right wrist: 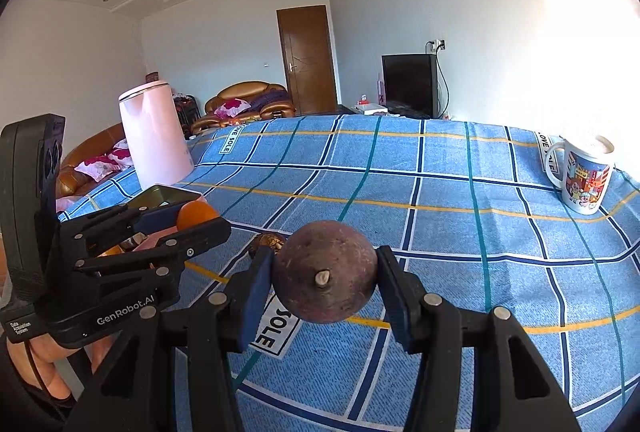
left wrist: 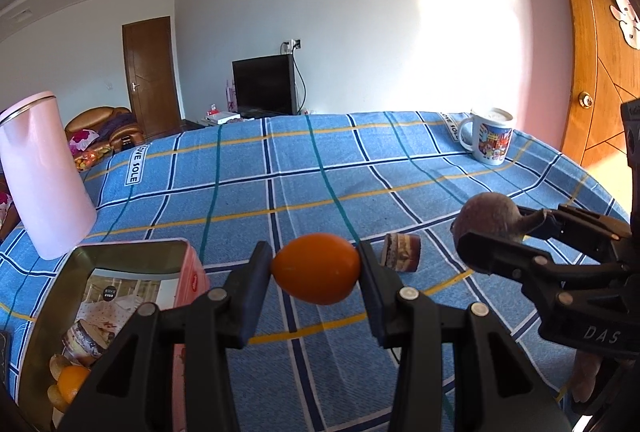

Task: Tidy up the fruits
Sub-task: 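Carry the orange and the purple fruit over the tin box, then lower both fruits into the tin box and open both tools, then grasp the cut taro piece with the right tool while the left tool grasps the dark brown fruit, then lift and carry the taro piece and dark brown fruit toward the tin box, then lower both items into the tin box and open both tools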

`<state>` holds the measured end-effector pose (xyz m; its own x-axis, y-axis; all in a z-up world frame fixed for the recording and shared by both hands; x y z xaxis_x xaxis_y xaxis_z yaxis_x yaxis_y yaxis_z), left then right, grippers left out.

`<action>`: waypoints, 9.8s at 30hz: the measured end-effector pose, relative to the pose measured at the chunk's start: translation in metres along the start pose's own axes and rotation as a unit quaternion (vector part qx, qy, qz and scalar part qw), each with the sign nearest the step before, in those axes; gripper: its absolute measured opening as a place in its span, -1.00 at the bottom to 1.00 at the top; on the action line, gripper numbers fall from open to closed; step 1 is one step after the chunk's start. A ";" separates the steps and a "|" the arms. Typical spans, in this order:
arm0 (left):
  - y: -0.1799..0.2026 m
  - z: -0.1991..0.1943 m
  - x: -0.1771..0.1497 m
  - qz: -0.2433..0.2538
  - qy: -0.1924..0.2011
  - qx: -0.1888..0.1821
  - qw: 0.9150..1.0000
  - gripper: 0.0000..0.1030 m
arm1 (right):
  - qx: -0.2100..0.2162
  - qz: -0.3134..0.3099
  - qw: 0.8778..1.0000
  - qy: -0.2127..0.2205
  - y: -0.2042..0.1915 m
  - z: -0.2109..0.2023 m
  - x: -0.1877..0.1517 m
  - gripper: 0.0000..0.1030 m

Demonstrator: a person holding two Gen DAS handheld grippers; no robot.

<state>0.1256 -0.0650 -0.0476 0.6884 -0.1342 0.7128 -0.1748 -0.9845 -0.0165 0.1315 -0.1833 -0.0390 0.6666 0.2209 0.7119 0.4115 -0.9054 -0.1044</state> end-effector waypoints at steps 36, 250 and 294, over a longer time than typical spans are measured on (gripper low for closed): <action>-0.052 -0.060 -0.025 -0.045 0.062 0.060 0.995 -0.13 | 0.015 -0.033 0.999 0.038 -0.028 -0.015 0.004 0.04; -0.040 -0.056 -0.026 -0.053 0.066 0.050 0.995 -0.24 | 0.065 -0.065 0.995 0.050 -0.065 0.002 0.015 -0.10; -0.153 -0.090 -0.083 -0.135 0.018 0.131 0.982 -0.24 | 0.128 -0.171 0.977 -0.001 -0.193 0.043 0.039 -0.10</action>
<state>0.0319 0.1073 -0.0411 0.6580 0.1358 0.7407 0.2009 -0.9796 0.0011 0.1051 0.0154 -0.0212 0.4634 0.4955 0.7347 0.7525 -0.6578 -0.0309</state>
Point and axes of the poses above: each gripper's, at about its wrist camera, not at the fingertips, and z roughly the way its jaws point, y to its right, x to its top, the point moved 4 cm from there along z, roughly the way its jaws point, and after that the axes turned 15 degrees about -y, right-handed, at the moved point
